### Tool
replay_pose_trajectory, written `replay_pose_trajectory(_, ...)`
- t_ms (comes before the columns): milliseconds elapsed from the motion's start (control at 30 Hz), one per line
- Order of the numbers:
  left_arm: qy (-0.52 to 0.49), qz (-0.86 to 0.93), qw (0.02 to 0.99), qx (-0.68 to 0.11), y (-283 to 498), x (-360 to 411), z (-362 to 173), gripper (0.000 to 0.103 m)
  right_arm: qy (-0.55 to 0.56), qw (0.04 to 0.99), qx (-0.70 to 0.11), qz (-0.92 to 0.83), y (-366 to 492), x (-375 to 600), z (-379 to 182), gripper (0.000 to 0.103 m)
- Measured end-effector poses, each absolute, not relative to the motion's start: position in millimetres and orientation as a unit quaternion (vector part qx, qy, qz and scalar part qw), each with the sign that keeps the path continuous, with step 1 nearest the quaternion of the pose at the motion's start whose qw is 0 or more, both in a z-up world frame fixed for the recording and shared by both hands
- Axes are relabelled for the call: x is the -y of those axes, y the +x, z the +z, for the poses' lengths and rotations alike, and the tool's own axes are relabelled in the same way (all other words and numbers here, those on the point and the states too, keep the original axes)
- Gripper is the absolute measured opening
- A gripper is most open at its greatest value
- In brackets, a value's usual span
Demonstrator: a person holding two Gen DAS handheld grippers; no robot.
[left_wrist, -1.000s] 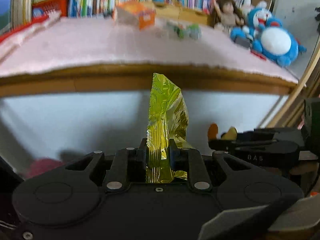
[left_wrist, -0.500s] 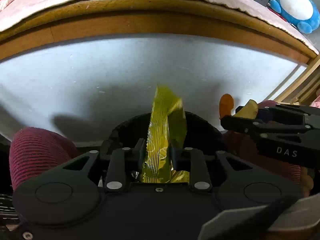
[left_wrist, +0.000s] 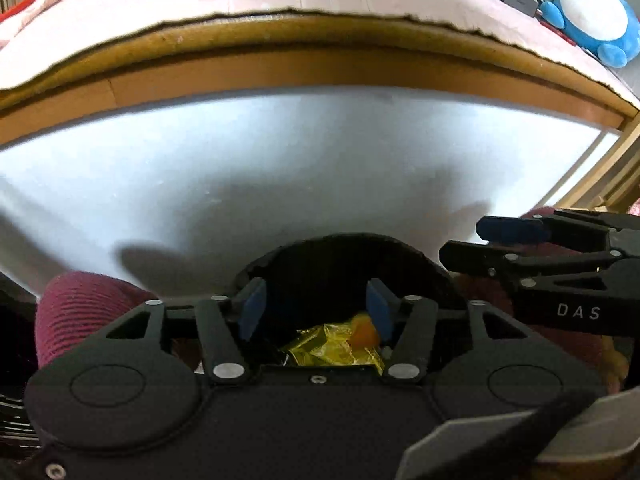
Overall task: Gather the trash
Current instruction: 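Lower the gold foil bag and apple core into the trash bag, opening both tools, then move both open tools back over the bed toward the green plastic bag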
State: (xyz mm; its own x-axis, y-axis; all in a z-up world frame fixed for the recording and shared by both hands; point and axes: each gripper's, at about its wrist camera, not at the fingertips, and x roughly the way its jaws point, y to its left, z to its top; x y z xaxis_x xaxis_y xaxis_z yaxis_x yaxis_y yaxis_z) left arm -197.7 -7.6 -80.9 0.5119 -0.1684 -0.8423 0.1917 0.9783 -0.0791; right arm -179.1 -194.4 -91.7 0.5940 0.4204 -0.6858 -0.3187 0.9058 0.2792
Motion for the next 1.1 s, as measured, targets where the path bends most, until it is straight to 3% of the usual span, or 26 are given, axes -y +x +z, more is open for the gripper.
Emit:
replay_pose_trajectory(333, -0.016, -0.094, 0.916, -0.389, -180.1, -0.8, -14.9, 0.074, 0.054, 0.937, -0.277, 0.203, -159.5, 212.0, -24.5, 0.076)
replay_pose_trajectory(500, -0.036, -0.089, 0.941, -0.326, -153.4, 6.8, 14.4, 0.077, 0.051, 0.959, -0.218, 0.174, -131.5, 219.1, 2.2, 0.082)
replay_pose_trajectory(967, -0.08, -0.099, 0.958, -0.259, -52.0, 27.2, 48.0, 0.078, 0.062, 0.966, -0.23, 0.096, -39.9, 241.2, 15.6, 0.086)
replay_pose_trajectory(1100, -0.042, -0.11, 0.969, -0.217, -35.3, 46.5, 51.5, 0.081, 0.1, 0.965, -0.23, 0.071, -28.5, 263.1, 17.7, 0.086)
